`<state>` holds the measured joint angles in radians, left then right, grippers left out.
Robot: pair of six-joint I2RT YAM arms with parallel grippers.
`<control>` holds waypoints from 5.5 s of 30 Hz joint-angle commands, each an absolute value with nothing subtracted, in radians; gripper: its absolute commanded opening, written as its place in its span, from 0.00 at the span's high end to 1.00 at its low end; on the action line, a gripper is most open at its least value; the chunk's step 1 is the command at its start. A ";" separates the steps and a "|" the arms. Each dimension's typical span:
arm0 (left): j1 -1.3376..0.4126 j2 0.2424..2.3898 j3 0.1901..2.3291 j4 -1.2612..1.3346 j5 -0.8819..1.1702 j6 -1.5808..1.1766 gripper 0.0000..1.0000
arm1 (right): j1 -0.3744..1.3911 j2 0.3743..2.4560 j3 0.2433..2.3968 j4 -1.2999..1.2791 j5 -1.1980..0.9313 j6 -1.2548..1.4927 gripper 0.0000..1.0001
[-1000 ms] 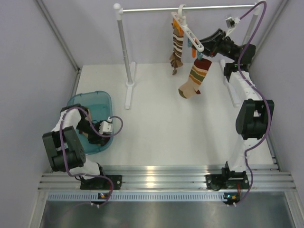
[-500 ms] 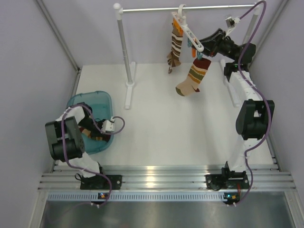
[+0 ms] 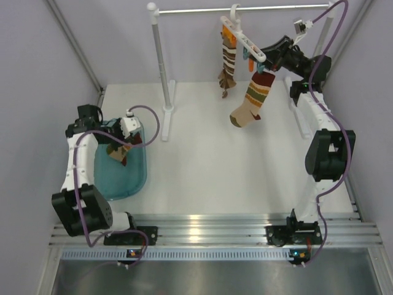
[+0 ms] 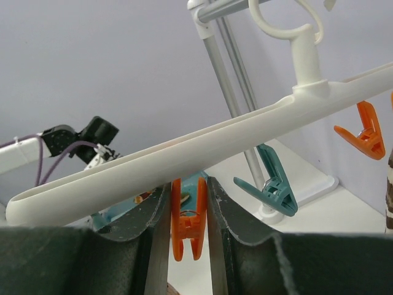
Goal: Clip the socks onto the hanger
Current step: Pick up the sock from the bin, then clamp the sock onto the hanger.
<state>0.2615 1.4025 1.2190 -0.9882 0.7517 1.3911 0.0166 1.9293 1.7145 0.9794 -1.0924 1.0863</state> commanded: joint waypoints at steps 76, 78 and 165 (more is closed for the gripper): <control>-0.709 1.767 1.566 0.465 0.167 -0.238 1.00 | 0.089 1.695 1.439 0.831 -0.730 1.138 1.00; -0.709 1.773 1.577 0.468 0.170 -0.247 1.00 | 0.089 1.695 1.434 0.847 -0.736 1.149 1.00; -0.670 1.867 1.770 0.476 0.279 -0.436 1.00 | 0.083 1.717 1.419 0.925 -0.781 1.123 1.00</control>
<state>-0.6716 1.8748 1.7081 0.3813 0.2520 -0.4103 0.0868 1.7241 1.4181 0.8948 -0.7578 1.1442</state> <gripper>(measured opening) 0.036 0.250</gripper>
